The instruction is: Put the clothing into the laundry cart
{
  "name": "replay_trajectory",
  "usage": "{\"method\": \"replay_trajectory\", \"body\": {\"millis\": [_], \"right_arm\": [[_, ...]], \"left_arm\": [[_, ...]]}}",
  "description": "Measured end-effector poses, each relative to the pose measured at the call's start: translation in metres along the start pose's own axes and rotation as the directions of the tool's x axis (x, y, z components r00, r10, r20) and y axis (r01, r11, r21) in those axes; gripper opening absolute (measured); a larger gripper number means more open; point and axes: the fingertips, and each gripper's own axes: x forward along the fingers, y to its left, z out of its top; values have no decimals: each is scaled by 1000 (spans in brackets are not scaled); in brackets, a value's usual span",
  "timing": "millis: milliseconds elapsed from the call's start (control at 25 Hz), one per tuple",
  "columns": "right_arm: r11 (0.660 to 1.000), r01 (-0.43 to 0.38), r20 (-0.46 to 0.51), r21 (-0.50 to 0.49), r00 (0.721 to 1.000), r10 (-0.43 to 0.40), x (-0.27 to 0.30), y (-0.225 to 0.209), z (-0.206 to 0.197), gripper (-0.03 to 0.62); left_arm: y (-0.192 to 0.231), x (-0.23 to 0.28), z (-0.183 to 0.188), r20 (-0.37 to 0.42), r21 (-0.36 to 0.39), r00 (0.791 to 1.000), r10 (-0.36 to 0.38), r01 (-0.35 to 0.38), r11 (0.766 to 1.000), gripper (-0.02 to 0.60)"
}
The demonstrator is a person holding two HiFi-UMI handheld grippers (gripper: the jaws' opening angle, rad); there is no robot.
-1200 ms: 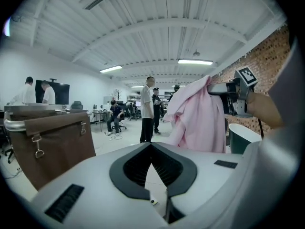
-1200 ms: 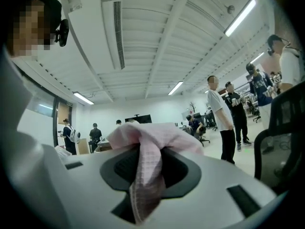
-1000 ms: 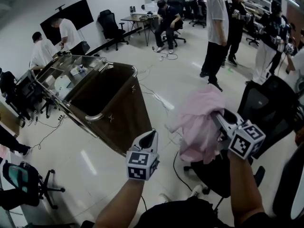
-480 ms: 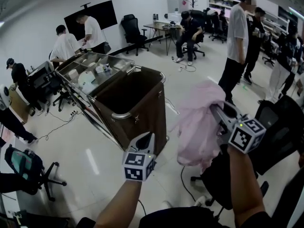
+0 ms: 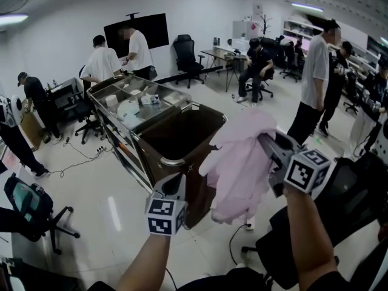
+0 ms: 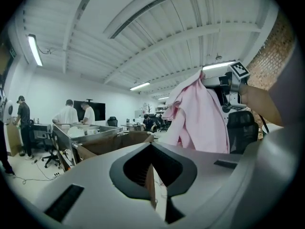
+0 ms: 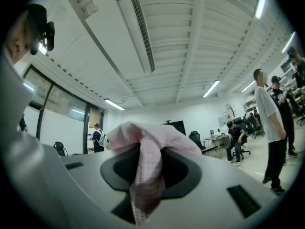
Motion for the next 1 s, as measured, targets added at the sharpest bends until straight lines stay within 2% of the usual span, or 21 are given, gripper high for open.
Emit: {"method": "replay_trajectory", "body": {"millis": [240, 520, 760, 1000], "right_arm": [[996, -87, 56, 13, 995, 86, 37, 11, 34, 123], [983, -181, 54, -14, 982, 182, 110, 7, 49, 123], [963, -268, 56, -17, 962, 269, 195, -2, 62, 123], [936, -351, -2, 2, 936, 351, 272, -7, 44, 123]], "left_arm": [[22, -5, 13, 9, 4, 998, 55, -55, 999, 0], [59, 4, 24, -3, -13, 987, 159, -159, 987, 0], [97, 25, 43, 15, -10, 960, 278, -278, 960, 0], [126, 48, 47, 13, -31, 916, 401, -400, 916, 0]]}}
